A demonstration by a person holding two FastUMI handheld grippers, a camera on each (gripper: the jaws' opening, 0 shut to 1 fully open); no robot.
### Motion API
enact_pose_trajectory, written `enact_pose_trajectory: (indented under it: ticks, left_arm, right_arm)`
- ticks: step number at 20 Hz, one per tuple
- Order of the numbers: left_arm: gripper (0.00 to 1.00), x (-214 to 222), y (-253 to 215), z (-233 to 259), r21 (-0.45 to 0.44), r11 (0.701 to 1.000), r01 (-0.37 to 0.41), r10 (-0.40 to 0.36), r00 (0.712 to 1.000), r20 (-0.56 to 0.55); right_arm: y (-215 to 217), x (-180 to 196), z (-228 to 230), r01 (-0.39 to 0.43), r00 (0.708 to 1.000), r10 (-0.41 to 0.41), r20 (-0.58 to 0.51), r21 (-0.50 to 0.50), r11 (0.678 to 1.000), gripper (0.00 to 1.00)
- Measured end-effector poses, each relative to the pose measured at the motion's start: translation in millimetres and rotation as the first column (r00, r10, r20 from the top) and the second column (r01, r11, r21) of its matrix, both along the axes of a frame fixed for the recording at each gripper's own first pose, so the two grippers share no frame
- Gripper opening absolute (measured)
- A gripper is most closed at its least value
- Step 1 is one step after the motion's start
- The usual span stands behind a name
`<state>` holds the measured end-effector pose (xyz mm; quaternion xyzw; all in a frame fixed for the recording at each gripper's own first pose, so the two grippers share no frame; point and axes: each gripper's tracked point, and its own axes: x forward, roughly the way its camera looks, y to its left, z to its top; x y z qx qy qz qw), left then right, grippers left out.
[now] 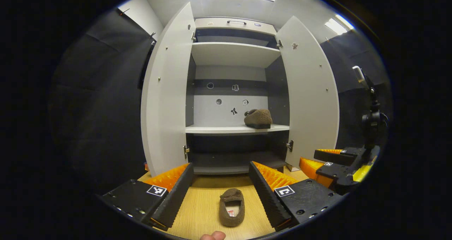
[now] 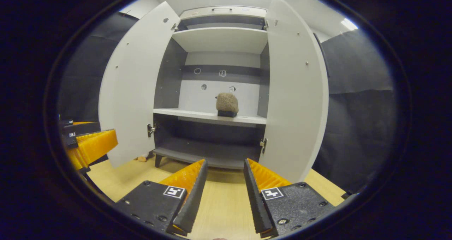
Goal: Grab one shoe with the right hand and put it into the shoe cabinet, grab the other shoe with the left hand and put it into the shoe cabinet; then close the right door with the right hand and the left door with the left hand.
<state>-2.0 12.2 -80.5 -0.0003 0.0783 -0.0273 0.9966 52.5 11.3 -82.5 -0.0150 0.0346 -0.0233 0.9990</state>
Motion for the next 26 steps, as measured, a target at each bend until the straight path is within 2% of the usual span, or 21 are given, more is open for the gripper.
enact_pose_trajectory:
  ticks: [3, 5, 8, 9, 11, 15, 17, 20, 21, 23, 25, 26]
  left_arm:
    - [0.95, 1, -3, -19, -0.014, 1.000, 0.004, -0.005, 0.998, -0.061]
    - [0.95, 4, -2, -31, -0.020, 1.000, 0.001, -0.003, 0.996, -0.094]
    - [0.95, 10, -2, -55, -0.014, 1.000, 0.020, -0.022, 0.985, -0.169]
    - [0.95, 13, -3, -67, -0.015, 0.999, 0.034, -0.036, 0.976, -0.214]
    - [0.95, 18, -3, -98, -0.037, 0.998, 0.052, -0.061, 0.941, -0.332]
    - [0.95, 12, 0, -163, -0.106, 0.994, 0.033, -0.087, 0.821, -0.564]
    - [0.95, 5, 4, -184, -0.106, 0.994, 0.011, -0.075, 0.781, -0.620]
    - [0.96, 6, 7, -213, -0.080, 0.997, -0.001, -0.052, 0.745, -0.665]
    - [0.96, 10, 8, -222, -0.081, 0.997, -0.004, -0.051, 0.737, -0.674]
    - [0.96, 16, 12, -240, -0.083, 0.996, -0.016, -0.046, 0.720, -0.692]
    - [0.95, 25, 14, -252, -0.095, 0.995, -0.036, -0.041, 0.718, -0.695]
    - [0.96, 30, 15, -256, -0.102, 0.994, -0.046, -0.037, 0.722, -0.691]
  right_arm:
    - [-8, -9, -13, 0.024, 0.999, -0.023, -0.025, 0.045, 0.999, 0.66]
    - [-19, -11, -13, 0.052, 0.998, -0.050, -0.024, 0.060, 0.997, 0.76]
    - [-30, -12, -14, 0.067, 0.997, -0.066, -0.031, 0.060, 0.996, 0.79]
    - [-32, -13, -13, 0.066, 0.997, -0.064, -0.034, 0.054, 0.996, 0.83]
    - [-33, -15, -15, 0.055, 0.998, -0.053, -0.043, 0.042, 0.998, 0.84]
    - [-30, -19, -17, 0.037, 0.998, -0.036, -0.052, 0.024, 0.999, 0.84]
    - [-29, -20, -19, 0.030, 0.998, -0.029, -0.061, 0.016, 0.999, 0.83]
    - [-31, -21, -23, 0.026, 0.997, -0.027, -0.072, -0.011, 1.000, 0.80]
    - [-32, -20, -25, 0.026, 0.996, -0.028, -0.080, -0.019, 0.999, 0.84]
    - [-34, -21, -29, 0.027, 0.995, -0.030, -0.094, -0.027, 0.999, 0.79]
    - [-36, -19, -33, 0.030, 0.994, -0.033, -0.109, -0.030, 0.999, 0.80]
    - [-38, -19, -34, 0.033, 0.993, -0.036, -0.113, -0.032, 0.999, 0.84]
